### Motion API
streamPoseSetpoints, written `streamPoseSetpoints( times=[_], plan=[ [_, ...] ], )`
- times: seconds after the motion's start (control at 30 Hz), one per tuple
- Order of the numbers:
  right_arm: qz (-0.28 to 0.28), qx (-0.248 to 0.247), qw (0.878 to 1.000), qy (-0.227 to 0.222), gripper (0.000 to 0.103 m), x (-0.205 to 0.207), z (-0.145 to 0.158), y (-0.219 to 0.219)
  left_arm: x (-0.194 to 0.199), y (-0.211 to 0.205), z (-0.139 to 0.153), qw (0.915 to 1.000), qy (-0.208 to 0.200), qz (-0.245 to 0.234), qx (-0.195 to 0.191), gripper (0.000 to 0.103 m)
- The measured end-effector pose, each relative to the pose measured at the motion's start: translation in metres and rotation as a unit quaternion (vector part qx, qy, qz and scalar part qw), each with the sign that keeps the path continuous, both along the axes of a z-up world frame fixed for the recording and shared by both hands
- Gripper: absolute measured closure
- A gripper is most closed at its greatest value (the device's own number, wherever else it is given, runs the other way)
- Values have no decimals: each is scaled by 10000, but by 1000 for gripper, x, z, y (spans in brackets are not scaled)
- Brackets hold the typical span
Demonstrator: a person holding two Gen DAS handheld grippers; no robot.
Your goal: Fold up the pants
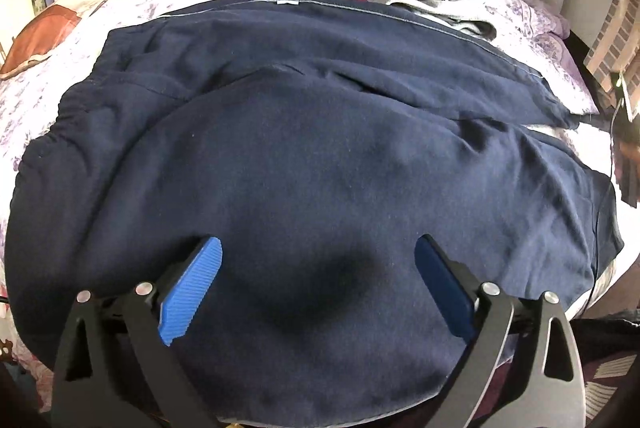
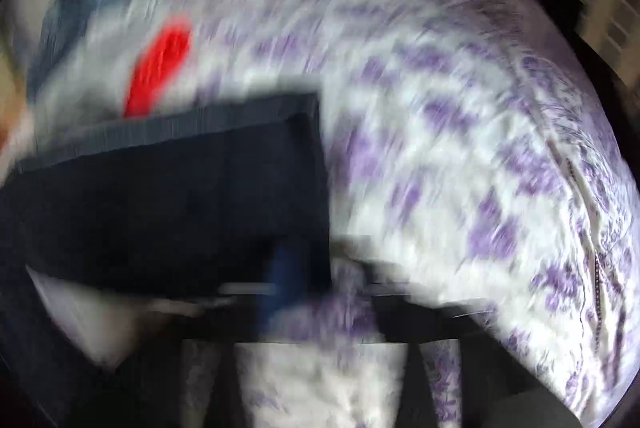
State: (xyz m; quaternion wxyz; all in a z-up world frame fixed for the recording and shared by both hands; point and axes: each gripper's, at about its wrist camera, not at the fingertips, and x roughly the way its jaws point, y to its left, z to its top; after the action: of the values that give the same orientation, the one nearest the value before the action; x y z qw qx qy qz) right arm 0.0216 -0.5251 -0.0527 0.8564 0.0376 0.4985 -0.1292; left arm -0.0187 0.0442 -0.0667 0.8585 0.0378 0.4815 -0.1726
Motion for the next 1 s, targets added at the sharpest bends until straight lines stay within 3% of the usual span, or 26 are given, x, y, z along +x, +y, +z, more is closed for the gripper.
streamPoseSetpoints(
  times=[0.07,0.13,0.2,0.23,0.33,0.37,0.43,0.53,0.6,0.73,0.87,1.0],
  plan=[
    [233,-676,9974,-5,100,-6,-4,14,-1,-2,0,10000,-25,-18,66,8],
    [134,-796,9967,67,101,-5,-3,15,-3,0,0,10000,-29,-15,94,9],
    [-77,-929,9956,47,87,-5,6,17,-6,7,7,10000,-68,26,9,9],
    [-155,-950,9953,-116,85,-8,16,20,-9,16,16,9998,-187,70,-72,9],
    [255,-320,9953,-875,57,-18,51,40,-8,48,46,9980,-571,236,-163,9],
    [494,-147,9933,-1034,53,-19,60,52,-3,60,54,9972,-641,351,-166,9],
    [977,51,9885,-1151,53,-13,71,77,18,92,71,9949,-649,728,-249,9],
    [2065,83,9711,-1195,53,4,86,143,58,128,83,9907,-660,1118,-402,9],
    [2958,-72,9473,-1227,53,18,95,205,91,145,81,9895,-555,1289,-345,9],
    [3925,-435,9110,-1186,53,61,98,307,167,175,55,9823,41,1811,-470,9],
    [4119,-552,9054,-871,53,122,83,362,220,180,34,9799,423,1897,-458,9],
    [4184,-574,9048,-536,53,177,56,384,250,173,20,9795,602,1881,-401,9]
  ],
)
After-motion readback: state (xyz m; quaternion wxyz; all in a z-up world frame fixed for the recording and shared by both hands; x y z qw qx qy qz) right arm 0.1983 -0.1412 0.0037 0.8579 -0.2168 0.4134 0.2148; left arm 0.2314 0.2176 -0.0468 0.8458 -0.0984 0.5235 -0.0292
